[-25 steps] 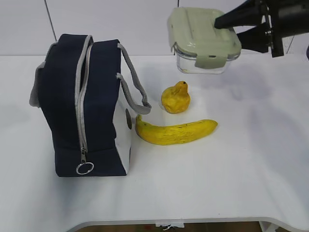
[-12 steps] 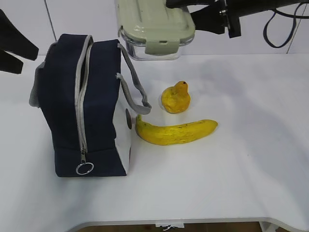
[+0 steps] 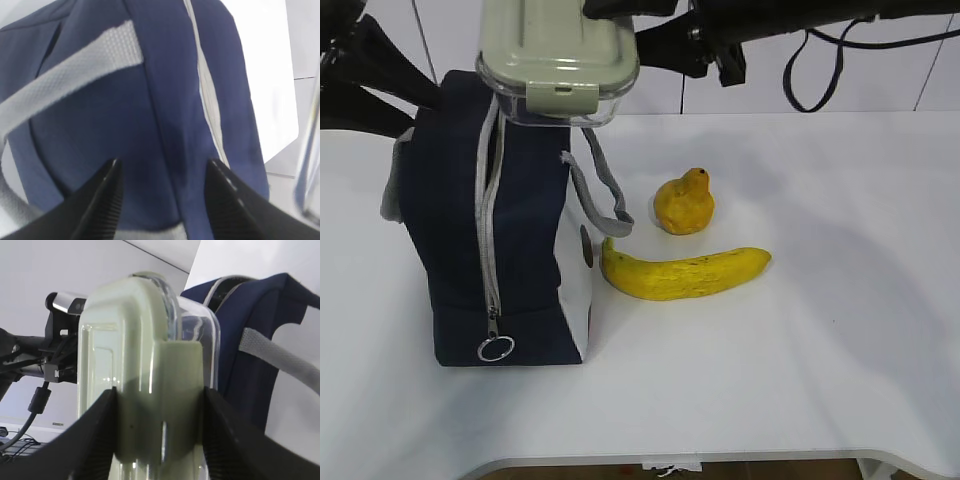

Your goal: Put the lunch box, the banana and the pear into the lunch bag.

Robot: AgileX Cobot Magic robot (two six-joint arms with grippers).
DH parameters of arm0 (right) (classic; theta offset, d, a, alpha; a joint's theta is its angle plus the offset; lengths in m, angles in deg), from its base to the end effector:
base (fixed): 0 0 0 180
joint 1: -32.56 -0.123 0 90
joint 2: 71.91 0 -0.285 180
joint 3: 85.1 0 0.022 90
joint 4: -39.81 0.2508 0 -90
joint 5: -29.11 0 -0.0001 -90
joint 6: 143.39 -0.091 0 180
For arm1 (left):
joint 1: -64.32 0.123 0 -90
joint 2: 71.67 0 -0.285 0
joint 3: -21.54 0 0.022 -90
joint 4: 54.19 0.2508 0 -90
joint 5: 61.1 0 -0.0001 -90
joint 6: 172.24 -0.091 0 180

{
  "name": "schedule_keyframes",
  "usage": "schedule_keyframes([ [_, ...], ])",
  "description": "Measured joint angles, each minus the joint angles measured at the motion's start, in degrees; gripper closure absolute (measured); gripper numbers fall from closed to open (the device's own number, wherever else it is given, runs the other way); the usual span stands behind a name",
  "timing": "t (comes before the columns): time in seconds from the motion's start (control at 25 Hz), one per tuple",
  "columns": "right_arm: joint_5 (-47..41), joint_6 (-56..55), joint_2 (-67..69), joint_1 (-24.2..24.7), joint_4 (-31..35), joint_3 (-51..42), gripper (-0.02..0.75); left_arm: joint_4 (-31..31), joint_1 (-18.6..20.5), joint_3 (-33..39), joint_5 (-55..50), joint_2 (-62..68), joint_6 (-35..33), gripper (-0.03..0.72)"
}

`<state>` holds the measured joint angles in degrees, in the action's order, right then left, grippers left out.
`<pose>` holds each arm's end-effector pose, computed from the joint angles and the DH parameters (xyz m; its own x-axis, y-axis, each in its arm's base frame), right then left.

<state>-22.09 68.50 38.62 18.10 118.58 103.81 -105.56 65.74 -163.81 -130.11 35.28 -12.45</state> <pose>0.3729 0.1681 0.3359 -0.8535 0.2126 -0.4758 -0.3630 0.4125 0.8355 0.3559 -0.0576 0.3082 -0.9533 -0.0706 -0.2938 0.1671 0.6869 -0.7073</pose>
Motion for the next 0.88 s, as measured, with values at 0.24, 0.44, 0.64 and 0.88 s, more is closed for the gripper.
schedule_keyframes([
  [0.24,0.49,-0.10,3.69,-3.40,2.20,0.00,0.363,1.32,-2.59,-0.20,-0.13,3.10,-0.06,0.341],
  [0.44,0.54,-0.10,5.11,-5.25,2.76,0.00,0.363,2.98,-2.81,-0.33,-0.13,3.33,-0.36,0.637],
  [0.64,0.98,-0.10,6.81,-6.45,3.03,0.00,0.363,3.73,-2.81,-0.61,-0.13,3.33,-0.65,0.690],
  [0.88,6.72,-0.34,9.24,-6.19,-3.82,0.00,0.363,5.94,-2.81,-0.75,-0.13,2.34,-0.70,0.691],
])
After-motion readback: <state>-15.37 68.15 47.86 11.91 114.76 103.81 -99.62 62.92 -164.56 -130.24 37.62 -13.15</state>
